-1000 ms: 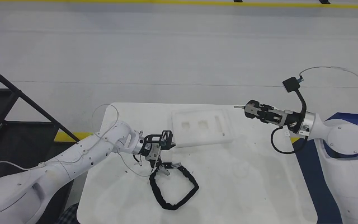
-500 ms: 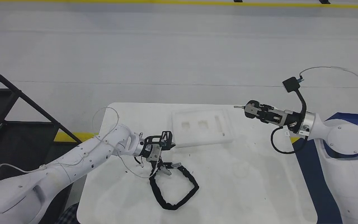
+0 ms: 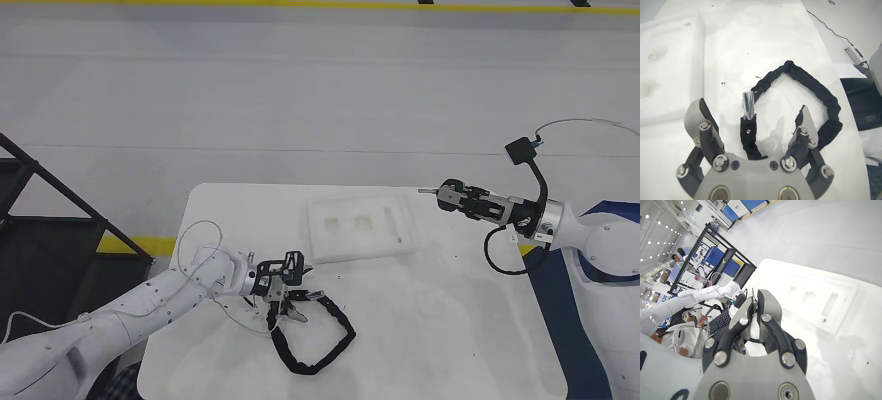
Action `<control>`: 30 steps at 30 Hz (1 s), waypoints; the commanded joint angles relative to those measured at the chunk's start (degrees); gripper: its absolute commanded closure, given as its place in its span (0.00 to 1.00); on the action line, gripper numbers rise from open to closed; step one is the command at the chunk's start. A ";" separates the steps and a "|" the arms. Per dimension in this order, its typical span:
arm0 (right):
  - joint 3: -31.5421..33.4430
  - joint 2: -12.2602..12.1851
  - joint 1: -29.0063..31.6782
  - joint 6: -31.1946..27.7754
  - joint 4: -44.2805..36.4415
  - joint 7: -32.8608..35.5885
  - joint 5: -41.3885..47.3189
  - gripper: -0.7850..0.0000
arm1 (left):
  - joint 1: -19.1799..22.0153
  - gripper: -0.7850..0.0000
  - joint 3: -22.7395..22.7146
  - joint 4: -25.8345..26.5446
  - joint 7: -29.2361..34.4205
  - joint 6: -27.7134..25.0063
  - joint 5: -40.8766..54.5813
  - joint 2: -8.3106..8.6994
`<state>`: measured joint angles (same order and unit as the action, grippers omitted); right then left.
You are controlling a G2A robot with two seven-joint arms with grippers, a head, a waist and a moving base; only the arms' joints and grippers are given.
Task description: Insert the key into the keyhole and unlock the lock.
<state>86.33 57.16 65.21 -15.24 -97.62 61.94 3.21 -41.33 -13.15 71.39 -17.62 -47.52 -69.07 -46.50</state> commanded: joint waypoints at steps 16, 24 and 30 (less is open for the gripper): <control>0.00 0.00 0.00 0.00 0.00 0.00 0.00 1.00 | -2.19 0.11 -1.37 -5.97 -5.01 2.39 -8.43 -4.10; 0.00 0.00 0.00 0.00 0.00 0.00 0.00 1.00 | -3.32 0.32 -2.32 -8.01 -6.98 1.87 -10.45 -4.87; 0.00 0.00 0.00 0.00 0.00 0.00 0.00 1.00 | -3.82 0.60 -3.26 -8.43 -6.40 2.67 -12.07 -5.42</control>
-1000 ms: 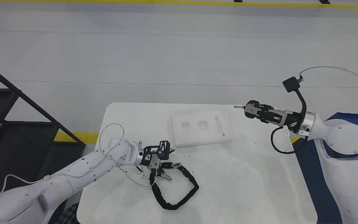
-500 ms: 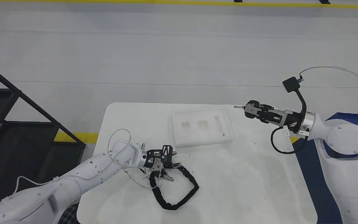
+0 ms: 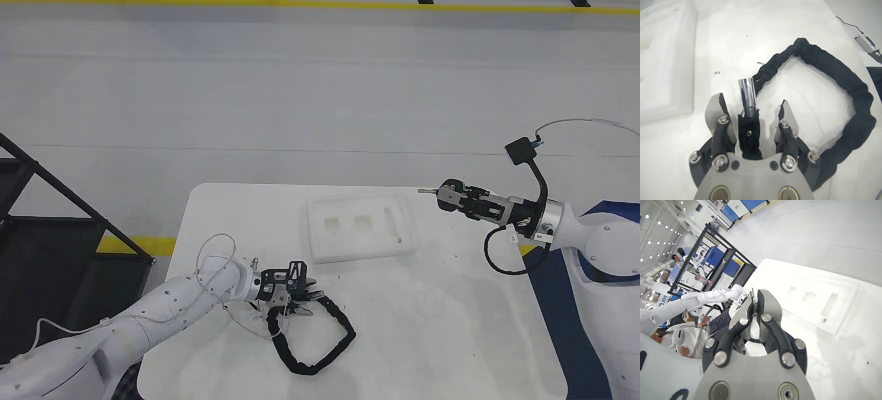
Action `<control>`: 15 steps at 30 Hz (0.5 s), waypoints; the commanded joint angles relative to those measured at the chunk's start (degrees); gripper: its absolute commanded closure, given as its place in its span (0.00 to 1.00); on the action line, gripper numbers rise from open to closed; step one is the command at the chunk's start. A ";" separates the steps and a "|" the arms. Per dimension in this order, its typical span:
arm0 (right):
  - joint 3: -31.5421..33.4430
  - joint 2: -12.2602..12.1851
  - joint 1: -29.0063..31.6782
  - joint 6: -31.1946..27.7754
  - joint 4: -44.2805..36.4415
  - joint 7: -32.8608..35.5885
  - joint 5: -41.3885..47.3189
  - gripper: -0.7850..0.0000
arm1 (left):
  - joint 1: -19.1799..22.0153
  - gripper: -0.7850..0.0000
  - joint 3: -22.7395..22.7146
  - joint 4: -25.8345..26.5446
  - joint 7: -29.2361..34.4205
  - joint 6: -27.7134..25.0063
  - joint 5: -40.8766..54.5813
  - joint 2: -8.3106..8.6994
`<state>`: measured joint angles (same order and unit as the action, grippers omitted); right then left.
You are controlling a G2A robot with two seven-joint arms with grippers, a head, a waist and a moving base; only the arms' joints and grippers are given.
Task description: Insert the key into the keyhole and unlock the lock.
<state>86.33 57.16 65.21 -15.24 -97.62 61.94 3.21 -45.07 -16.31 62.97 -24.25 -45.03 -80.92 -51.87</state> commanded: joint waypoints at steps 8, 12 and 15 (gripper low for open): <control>0.00 0.00 0.00 0.00 0.00 0.00 0.00 1.00 | -1.05 1.00 -1.73 -0.61 1.87 0.66 0.20 -0.69; 0.00 0.00 0.00 0.00 0.00 0.00 0.00 1.00 | -1.38 1.00 -3.46 -0.63 -0.44 0.49 1.09 -0.51; 0.00 0.00 0.00 0.00 0.00 0.00 0.00 1.00 | -1.57 1.00 -4.66 0.06 -2.27 0.00 0.87 -0.05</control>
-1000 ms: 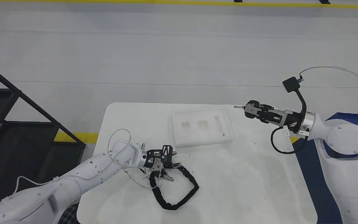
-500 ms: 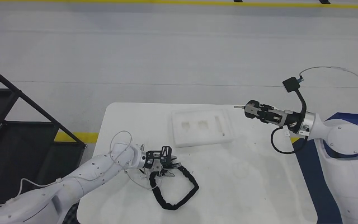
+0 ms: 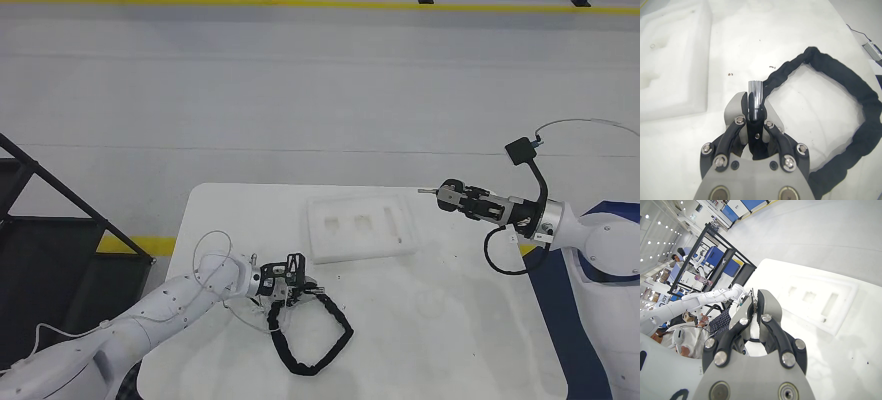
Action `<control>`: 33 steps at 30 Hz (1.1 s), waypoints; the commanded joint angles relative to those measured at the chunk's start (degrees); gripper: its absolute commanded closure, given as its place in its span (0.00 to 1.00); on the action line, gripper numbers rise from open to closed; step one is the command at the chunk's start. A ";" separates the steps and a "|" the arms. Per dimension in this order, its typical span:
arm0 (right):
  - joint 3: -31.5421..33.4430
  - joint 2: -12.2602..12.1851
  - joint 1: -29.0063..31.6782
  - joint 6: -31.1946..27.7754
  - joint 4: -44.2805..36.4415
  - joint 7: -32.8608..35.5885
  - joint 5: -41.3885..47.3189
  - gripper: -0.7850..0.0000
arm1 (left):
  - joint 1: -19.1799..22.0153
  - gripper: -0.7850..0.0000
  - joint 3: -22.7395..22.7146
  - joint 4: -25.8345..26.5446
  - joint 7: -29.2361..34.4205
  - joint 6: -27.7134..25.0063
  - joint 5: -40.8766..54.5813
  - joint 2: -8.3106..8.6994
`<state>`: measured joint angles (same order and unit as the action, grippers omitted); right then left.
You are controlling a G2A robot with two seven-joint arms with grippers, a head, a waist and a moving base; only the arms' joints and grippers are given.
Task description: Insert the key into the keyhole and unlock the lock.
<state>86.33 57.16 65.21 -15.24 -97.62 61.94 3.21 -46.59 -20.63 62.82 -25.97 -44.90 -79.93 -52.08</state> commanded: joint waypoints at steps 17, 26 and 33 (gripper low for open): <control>0.00 0.00 0.00 0.00 0.00 0.00 0.00 1.00 | -3.21 1.00 -9.76 15.70 -12.02 -7.44 -1.33 4.84; -1.08 -0.80 0.28 4.42 -3.15 10.08 1.81 1.00 | -2.47 1.00 -11.71 17.48 -20.33 -9.89 -1.07 4.04; 0.92 -1.45 1.21 9.43 -6.76 15.58 11.24 1.00 | 0.56 1.00 -11.00 17.68 -25.36 -8.06 -1.46 1.82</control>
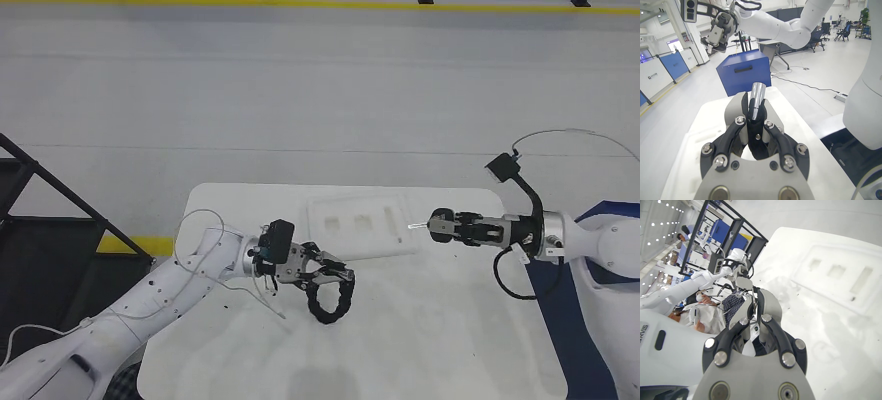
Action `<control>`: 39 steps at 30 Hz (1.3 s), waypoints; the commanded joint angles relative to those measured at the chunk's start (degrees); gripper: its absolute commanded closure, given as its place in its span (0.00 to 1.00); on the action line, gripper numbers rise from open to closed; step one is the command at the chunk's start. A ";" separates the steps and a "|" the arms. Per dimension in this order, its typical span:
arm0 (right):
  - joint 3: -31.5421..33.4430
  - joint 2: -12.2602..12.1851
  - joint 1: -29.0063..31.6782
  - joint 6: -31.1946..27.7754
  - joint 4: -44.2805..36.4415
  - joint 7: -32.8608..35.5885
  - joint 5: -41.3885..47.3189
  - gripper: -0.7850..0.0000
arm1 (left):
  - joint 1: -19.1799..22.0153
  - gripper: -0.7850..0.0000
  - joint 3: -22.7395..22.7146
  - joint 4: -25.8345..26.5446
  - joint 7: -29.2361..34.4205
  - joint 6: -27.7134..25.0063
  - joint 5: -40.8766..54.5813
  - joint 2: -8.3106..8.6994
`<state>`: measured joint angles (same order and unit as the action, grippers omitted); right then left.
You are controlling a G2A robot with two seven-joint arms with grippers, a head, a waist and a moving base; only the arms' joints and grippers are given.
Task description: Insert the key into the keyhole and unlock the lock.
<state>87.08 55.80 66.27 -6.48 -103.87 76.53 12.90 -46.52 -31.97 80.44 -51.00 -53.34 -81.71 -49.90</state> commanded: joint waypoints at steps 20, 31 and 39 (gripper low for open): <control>0.78 -0.86 1.01 4.98 -2.09 3.95 5.39 1.00 | 5.49 1.00 4.53 -3.35 -4.25 4.29 3.95 -3.43; 0.42 -0.95 1.63 6.10 -2.99 2.21 4.07 1.00 | 3.68 1.00 3.87 -2.99 -1.79 6.71 6.27 -3.62; 2.02 -1.82 2.43 12.80 -10.78 2.23 2.08 1.00 | 2.32 1.00 3.83 -2.55 -5.09 13.20 3.40 -5.81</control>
<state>88.81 54.06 68.59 5.70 -113.82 78.78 15.11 -44.28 -28.28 77.89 -54.98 -41.75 -76.97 -55.39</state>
